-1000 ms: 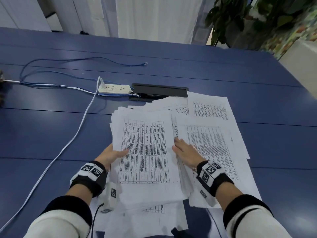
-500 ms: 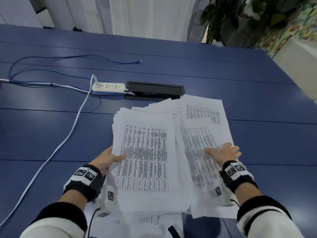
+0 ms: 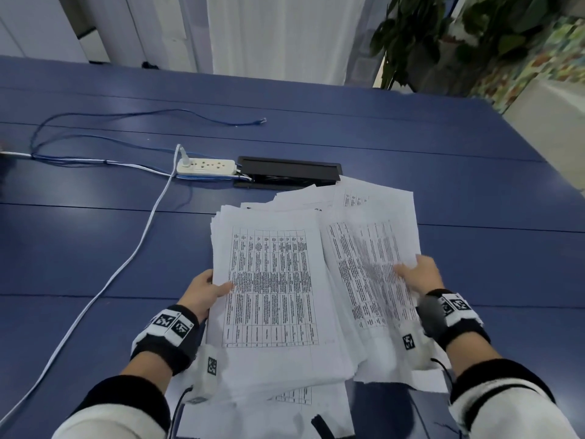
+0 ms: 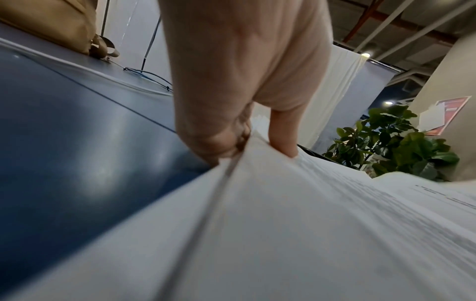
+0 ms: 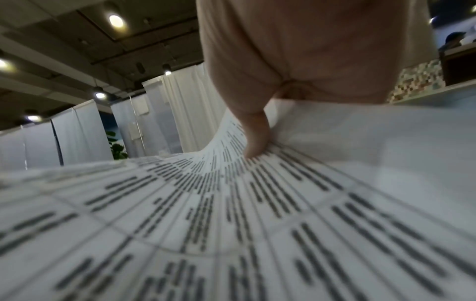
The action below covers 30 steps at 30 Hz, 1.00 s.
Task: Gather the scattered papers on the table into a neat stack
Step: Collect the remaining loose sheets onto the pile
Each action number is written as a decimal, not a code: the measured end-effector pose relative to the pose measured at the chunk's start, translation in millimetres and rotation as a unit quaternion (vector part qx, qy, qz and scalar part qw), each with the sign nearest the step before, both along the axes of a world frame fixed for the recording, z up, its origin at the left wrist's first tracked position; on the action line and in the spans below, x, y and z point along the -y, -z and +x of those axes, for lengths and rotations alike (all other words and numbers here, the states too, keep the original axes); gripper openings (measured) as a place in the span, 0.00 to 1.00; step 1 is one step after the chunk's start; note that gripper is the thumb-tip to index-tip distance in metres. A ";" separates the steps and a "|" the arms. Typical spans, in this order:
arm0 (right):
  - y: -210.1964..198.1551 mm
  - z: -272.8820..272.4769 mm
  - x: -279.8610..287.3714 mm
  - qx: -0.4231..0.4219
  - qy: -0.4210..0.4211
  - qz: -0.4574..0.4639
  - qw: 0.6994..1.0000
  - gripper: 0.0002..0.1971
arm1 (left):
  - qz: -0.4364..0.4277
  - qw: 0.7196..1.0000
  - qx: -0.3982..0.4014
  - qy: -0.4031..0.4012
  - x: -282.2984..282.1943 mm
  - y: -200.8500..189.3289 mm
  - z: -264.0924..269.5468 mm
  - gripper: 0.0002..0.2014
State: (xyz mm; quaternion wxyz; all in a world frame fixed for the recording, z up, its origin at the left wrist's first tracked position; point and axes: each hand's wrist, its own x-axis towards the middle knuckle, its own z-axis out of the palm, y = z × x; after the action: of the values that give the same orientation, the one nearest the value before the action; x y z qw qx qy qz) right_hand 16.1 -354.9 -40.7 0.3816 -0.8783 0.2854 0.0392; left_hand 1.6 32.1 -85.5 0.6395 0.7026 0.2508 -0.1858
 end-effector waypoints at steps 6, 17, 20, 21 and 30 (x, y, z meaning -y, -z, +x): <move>-78.4 11.7 5.6 0.225 0.035 0.137 0.964 0.12 | 0.062 0.997 0.047 -0.024 2.0 3.4 0.8 0.18; -40.8 24.4 -75.6 0.068 -0.061 0.225 0.970 0.09 | -0.012 0.994 0.111 -0.015 0.6 -7.4 -5.5 0.23; -8.2 14.3 -106.7 0.010 -0.099 0.139 0.985 0.08 | -0.025 0.996 0.079 -0.007 1.9 -14.0 -3.4 0.16; 0.7 10.2 -116.5 0.001 -0.107 0.122 0.987 0.11 | -0.040 0.997 0.059 -0.007 2.3 -14.2 -1.0 0.20; 17.0 11.0 -51.3 0.040 -0.046 -0.065 0.996 0.26 | 0.131 0.987 0.090 0.005 23.5 1.5 3.6 0.04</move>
State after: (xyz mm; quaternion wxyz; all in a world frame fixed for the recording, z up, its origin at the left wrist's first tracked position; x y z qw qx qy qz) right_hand 27.1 -303.5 -57.7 0.3323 -0.9144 0.2310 0.0032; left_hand 5.2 8.6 -87.0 0.5608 0.7957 0.2107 -0.0900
